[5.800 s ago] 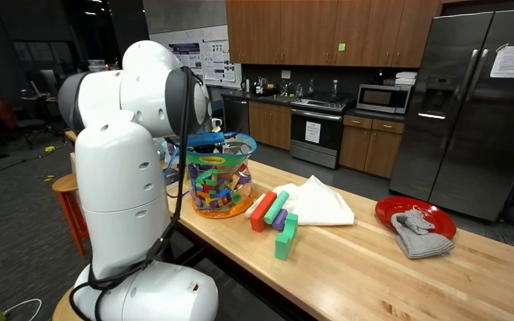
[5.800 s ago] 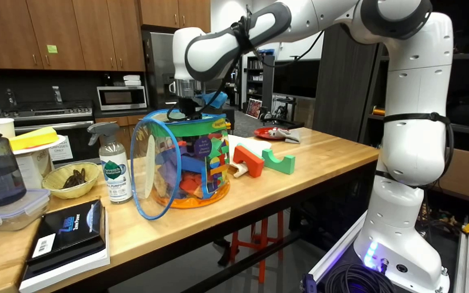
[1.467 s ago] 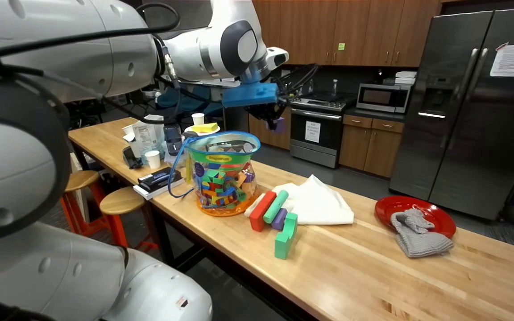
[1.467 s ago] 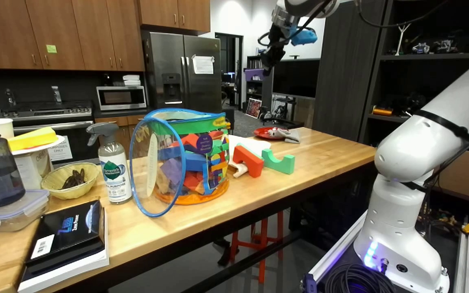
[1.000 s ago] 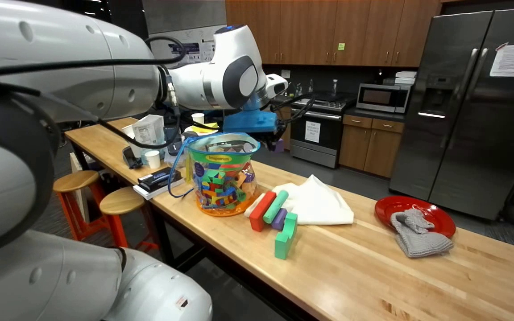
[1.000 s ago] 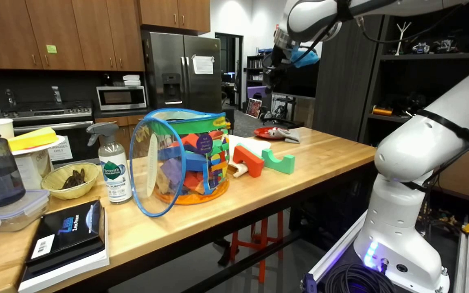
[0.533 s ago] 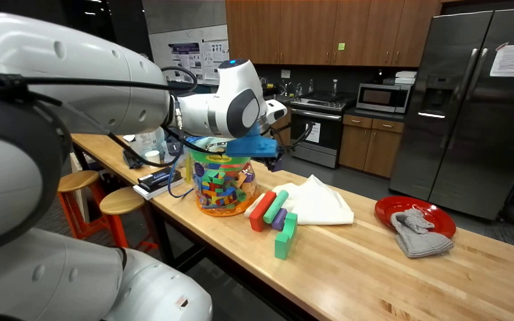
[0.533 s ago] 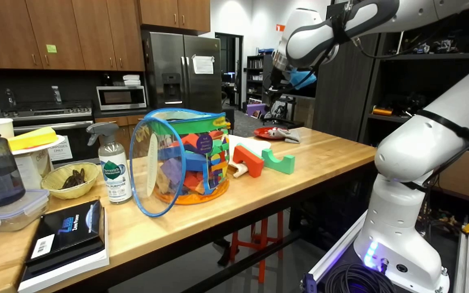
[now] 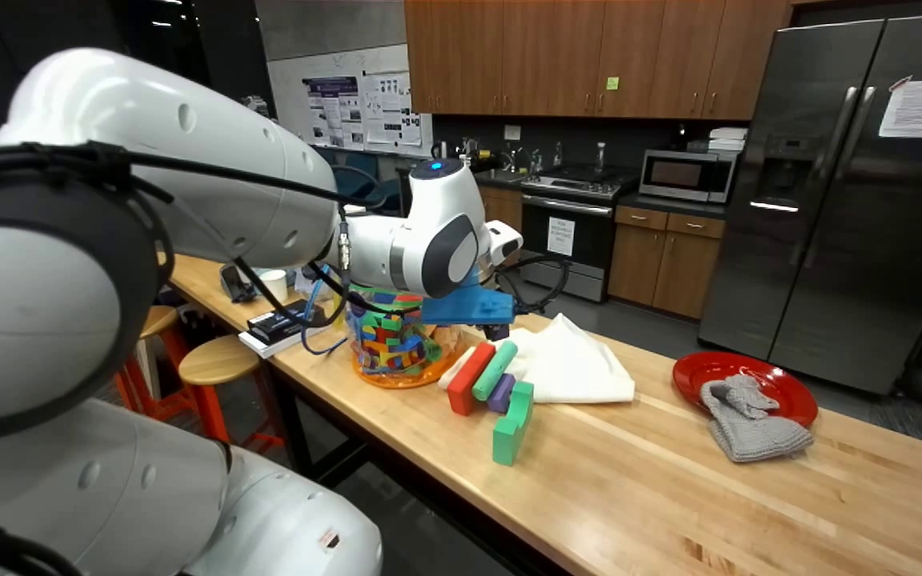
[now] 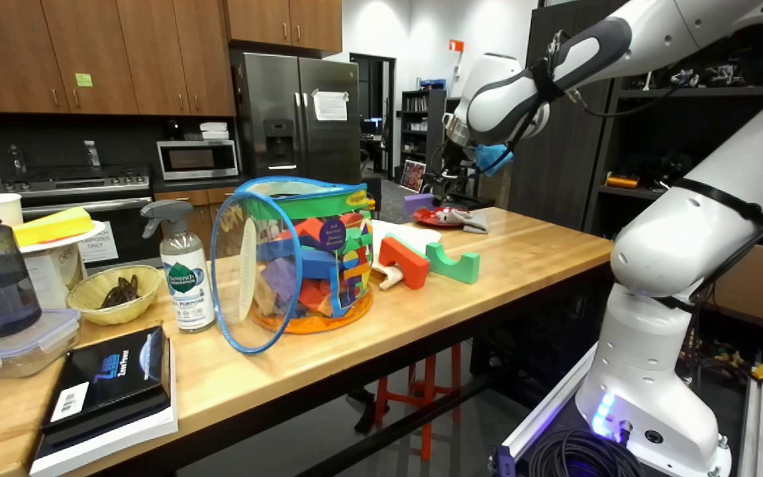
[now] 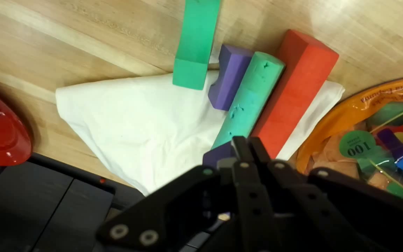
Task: Remove one purple block from the clear bag and put it on the counter.
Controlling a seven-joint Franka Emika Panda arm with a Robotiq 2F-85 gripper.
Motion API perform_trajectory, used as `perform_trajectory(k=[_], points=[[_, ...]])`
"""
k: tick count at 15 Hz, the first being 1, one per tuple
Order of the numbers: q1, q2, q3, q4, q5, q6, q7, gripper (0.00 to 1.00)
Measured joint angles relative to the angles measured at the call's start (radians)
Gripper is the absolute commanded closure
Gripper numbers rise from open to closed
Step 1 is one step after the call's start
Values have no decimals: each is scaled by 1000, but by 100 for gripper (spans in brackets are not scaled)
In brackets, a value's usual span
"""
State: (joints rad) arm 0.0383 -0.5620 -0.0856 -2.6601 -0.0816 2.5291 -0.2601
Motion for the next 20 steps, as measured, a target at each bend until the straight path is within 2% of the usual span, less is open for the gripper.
perform_trajectory(k=[10,20], points=[[52,109,-104,-18,49,144,-175,99],[74,169,-104,7,61,179,-199,99]])
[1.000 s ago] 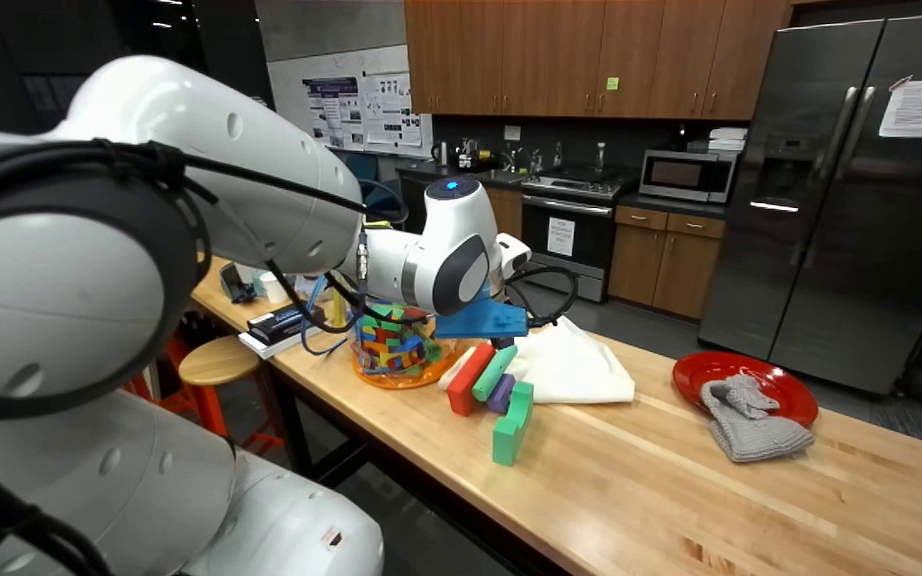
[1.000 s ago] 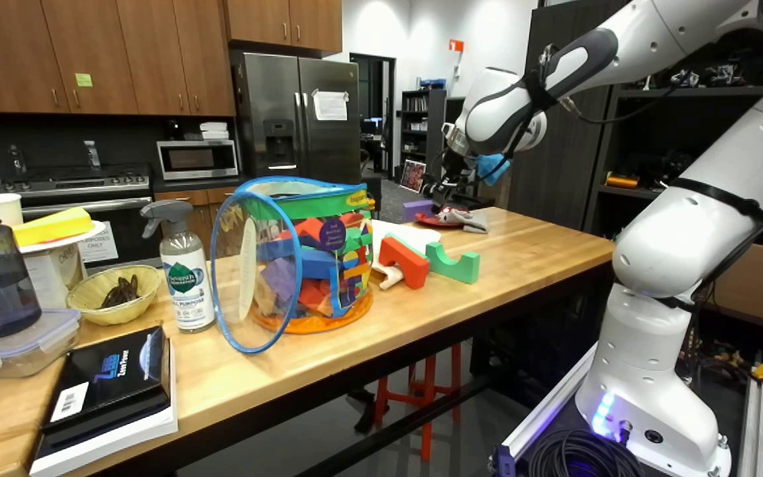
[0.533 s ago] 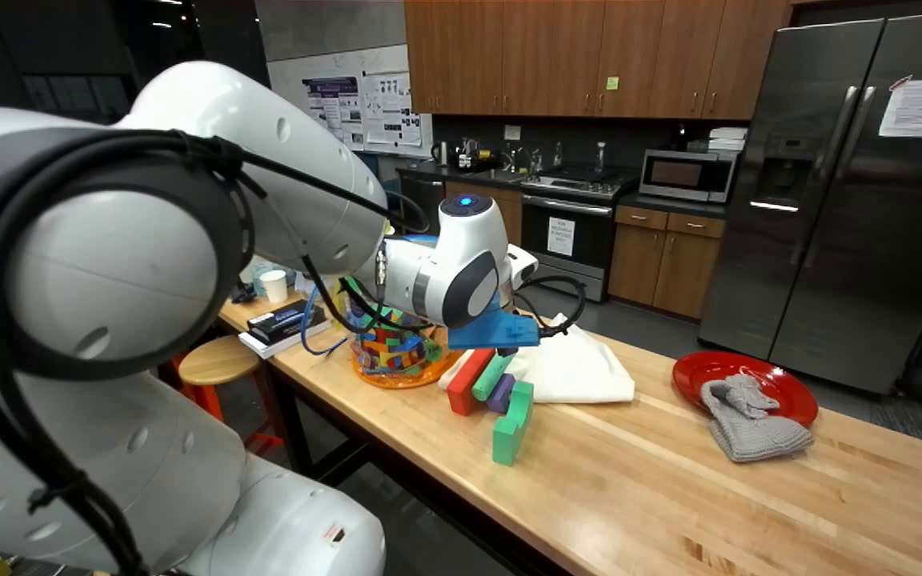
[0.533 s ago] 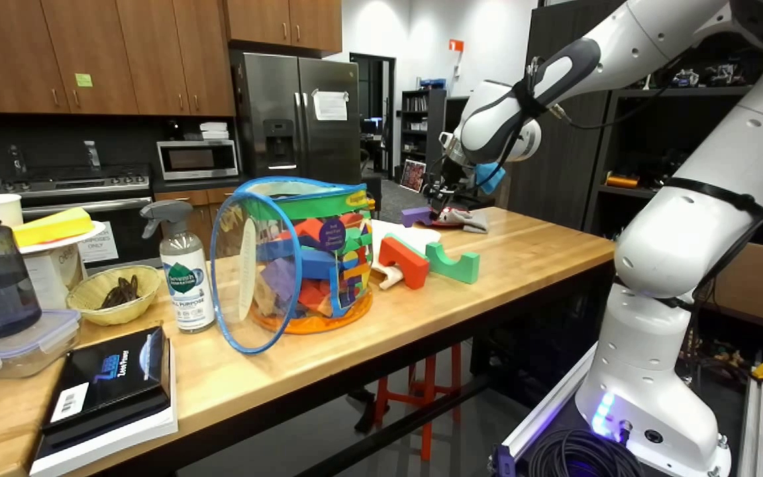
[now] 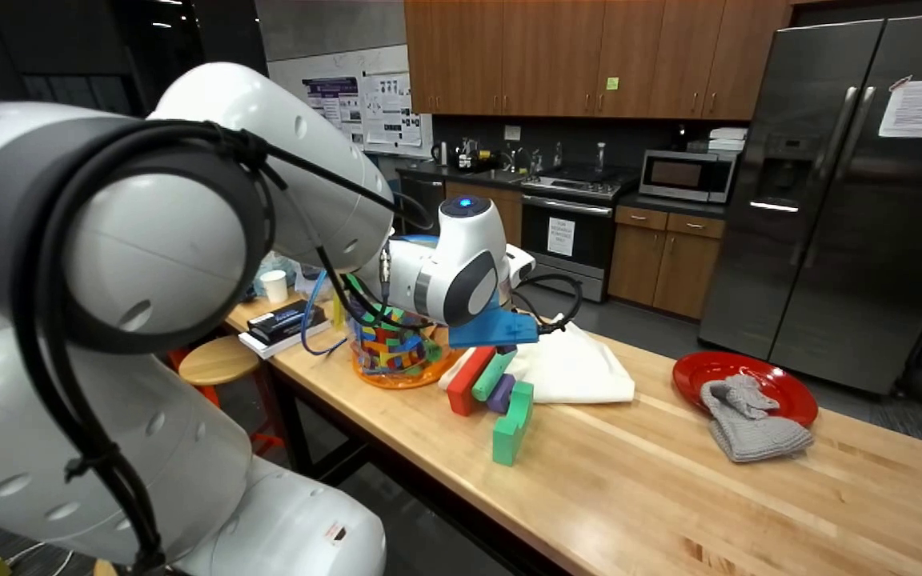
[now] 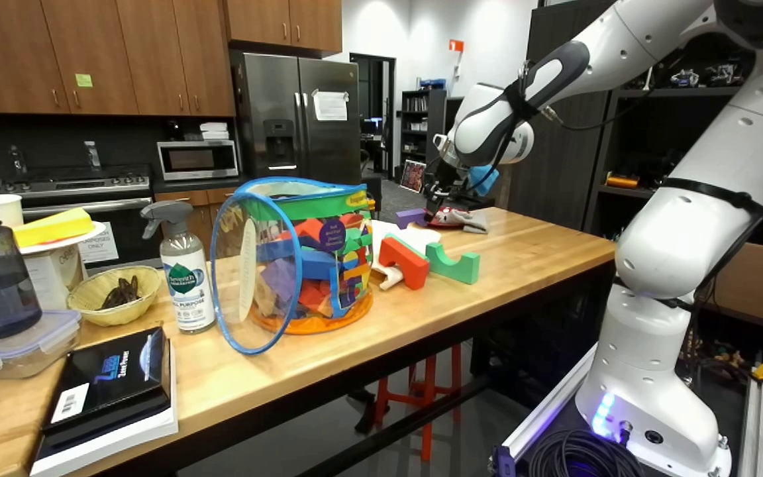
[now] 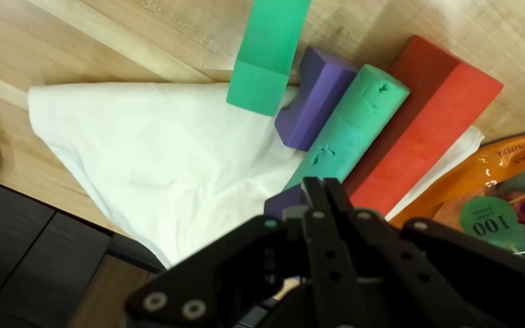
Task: Remove one purple block from the clear bag and put it on the counter.
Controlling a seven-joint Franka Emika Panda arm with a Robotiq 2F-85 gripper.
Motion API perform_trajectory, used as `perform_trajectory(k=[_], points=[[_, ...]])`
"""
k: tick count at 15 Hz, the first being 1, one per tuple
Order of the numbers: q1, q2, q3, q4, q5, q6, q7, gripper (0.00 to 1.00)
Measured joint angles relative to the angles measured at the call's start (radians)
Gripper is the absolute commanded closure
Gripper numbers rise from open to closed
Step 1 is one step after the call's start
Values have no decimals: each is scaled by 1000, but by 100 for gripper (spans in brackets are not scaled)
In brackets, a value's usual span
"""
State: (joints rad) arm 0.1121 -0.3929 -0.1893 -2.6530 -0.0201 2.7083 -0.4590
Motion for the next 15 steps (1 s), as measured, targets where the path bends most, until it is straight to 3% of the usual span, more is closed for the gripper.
perform_trajectory(k=[1,2,3,4,7,15], points=[[0,4,2,5,0,0,0,99],[0,10,4,11,0,0,0,89],[0,14,7,16,0,0,0,69],[0,20,10,23,0,2,1,90],[0,24,13,23,0,1,1,70],[0,24,13,23,0,1,1,69]])
